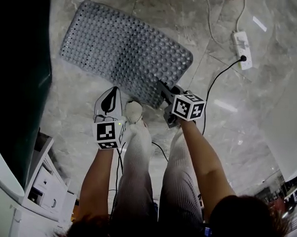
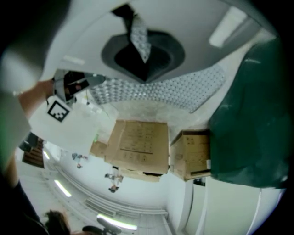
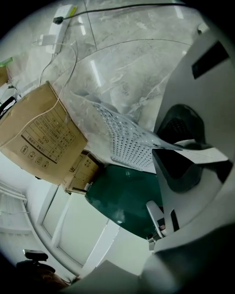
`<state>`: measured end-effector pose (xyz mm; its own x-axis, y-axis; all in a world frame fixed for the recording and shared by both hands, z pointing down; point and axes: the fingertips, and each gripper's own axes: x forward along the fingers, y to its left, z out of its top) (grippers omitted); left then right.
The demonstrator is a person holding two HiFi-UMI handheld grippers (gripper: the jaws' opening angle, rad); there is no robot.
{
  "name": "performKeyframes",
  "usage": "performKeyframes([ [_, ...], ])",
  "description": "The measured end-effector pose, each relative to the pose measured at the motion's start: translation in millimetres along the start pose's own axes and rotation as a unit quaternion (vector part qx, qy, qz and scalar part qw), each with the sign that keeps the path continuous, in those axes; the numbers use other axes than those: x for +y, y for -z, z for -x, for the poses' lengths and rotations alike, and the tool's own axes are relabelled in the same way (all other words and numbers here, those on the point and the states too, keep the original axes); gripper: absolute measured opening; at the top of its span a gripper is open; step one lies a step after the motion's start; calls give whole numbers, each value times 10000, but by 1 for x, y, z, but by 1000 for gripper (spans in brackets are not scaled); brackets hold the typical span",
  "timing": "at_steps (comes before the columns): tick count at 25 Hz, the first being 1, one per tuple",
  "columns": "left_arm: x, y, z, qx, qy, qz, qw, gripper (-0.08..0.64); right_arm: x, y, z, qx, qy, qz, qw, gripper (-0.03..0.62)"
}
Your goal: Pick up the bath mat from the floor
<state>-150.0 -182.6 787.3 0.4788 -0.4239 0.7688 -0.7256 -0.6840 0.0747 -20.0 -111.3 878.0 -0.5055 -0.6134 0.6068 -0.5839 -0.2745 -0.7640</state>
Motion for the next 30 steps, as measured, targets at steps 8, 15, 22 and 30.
performKeyframes([
  [8,23,-11,52,20,-356,328,9988,6,80,-15,-6,225,-206,362,9989,20],
  [15,44,-24,96,-91,-750,780,9941,6,145,-35,-5,428,-330,845,9950,18],
  [22,74,-44,145,-290,-1208,1051,9867,6,218,-48,4,562,-564,1228,9892,17],
  [30,91,-72,205,-499,-1658,1455,9741,6,292,-73,36,600,-857,1484,9834,15],
])
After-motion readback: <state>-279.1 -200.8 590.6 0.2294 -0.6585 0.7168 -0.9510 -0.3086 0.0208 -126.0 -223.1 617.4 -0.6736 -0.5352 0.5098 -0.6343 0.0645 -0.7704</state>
